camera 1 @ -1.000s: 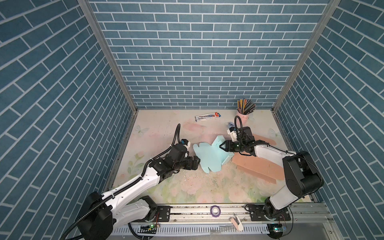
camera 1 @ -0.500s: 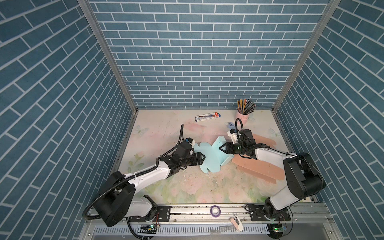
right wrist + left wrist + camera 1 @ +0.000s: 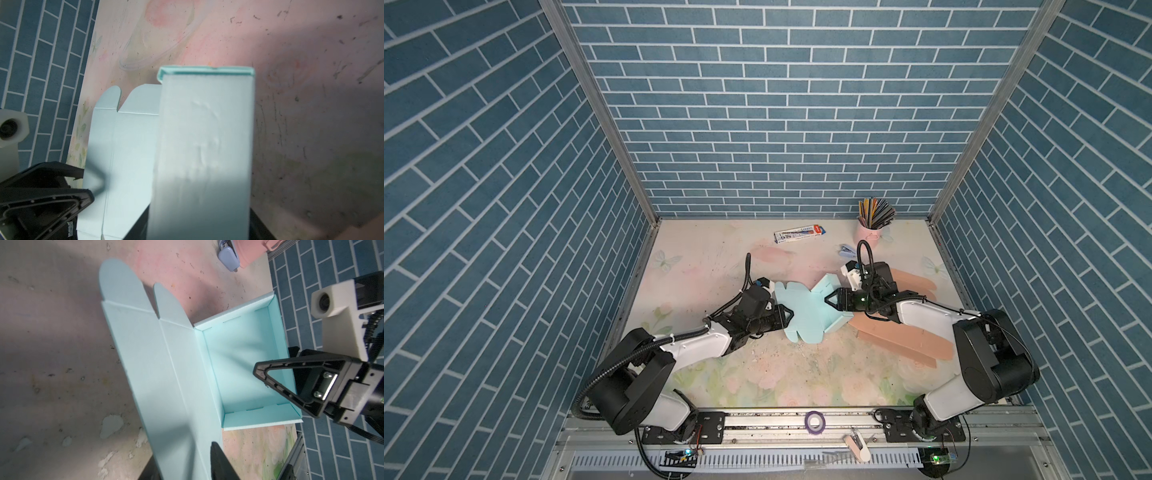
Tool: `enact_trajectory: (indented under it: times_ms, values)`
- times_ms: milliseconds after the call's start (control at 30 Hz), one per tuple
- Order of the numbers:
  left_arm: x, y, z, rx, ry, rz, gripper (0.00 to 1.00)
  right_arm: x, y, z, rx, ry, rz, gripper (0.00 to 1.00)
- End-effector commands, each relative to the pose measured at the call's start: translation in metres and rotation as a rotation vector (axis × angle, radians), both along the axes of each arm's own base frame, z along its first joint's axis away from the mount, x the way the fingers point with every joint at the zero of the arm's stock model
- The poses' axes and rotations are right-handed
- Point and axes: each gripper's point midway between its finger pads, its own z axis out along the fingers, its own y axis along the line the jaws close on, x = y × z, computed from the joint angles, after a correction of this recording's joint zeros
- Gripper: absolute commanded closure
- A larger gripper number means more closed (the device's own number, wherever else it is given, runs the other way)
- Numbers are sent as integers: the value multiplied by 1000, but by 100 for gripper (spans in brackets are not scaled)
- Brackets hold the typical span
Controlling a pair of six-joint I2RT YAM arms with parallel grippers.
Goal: Fold the paper box
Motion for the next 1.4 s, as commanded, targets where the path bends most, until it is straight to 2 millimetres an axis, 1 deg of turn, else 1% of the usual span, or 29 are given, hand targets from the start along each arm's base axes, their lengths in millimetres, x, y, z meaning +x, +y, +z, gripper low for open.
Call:
enact_trajectory:
  times_ms: [0, 167, 267, 400, 467, 533, 600, 667, 733, 867, 967, 1100, 1167, 1267, 1367]
  values:
    - [7, 2, 6, -19, -12, 27, 75, -4, 2, 16, 32, -48, 26, 38]
    - [9, 13, 3, 18, -8, 68, 86, -9, 1, 35, 60, -147, 51, 28]
    - [11, 19, 7, 24, -23, 77, 91, -14, -3, 40, 46, -185, 57, 24]
    - [14, 24, 21, 34, -68, 53, 94, -18, -11, 44, 18, -224, 42, 23]
    - [14, 24, 33, 65, -108, -11, 96, -21, -14, 53, 21, -268, 41, 22]
    - [11, 23, 47, 135, -141, -102, 96, -27, -13, 68, 56, -339, 58, 22]
    - [5, 28, 59, 238, -160, -192, 96, -37, -9, 95, 138, -449, 92, 22]
    - [0, 34, 69, 313, -178, -255, 96, -46, -7, 117, 194, -540, 127, 20]
    - [-6, 37, 83, 353, -221, -317, 96, -50, -5, 129, 206, -596, 158, 20]
    - [-16, 40, 105, 395, -287, -419, 94, -55, 3, 141, 223, -672, 247, 20]
    - [-25, 28, 124, 324, -338, -468, 92, -57, 12, 154, 252, -742, 327, 21]
    - [-31, 26, 134, 345, -357, -512, 91, -56, 19, 171, 249, -895, 415, 21]
    - [-35, 24, 140, 336, -358, -541, 88, -53, 23, 173, 227, -948, 456, 21]
    - [-45, 19, 151, 322, -372, -602, 88, -49, 29, 173, 214, -948, 518, 21]
    - [-48, 20, 157, 347, -391, -624, 88, -53, 36, 175, 260, -921, 577, 21]
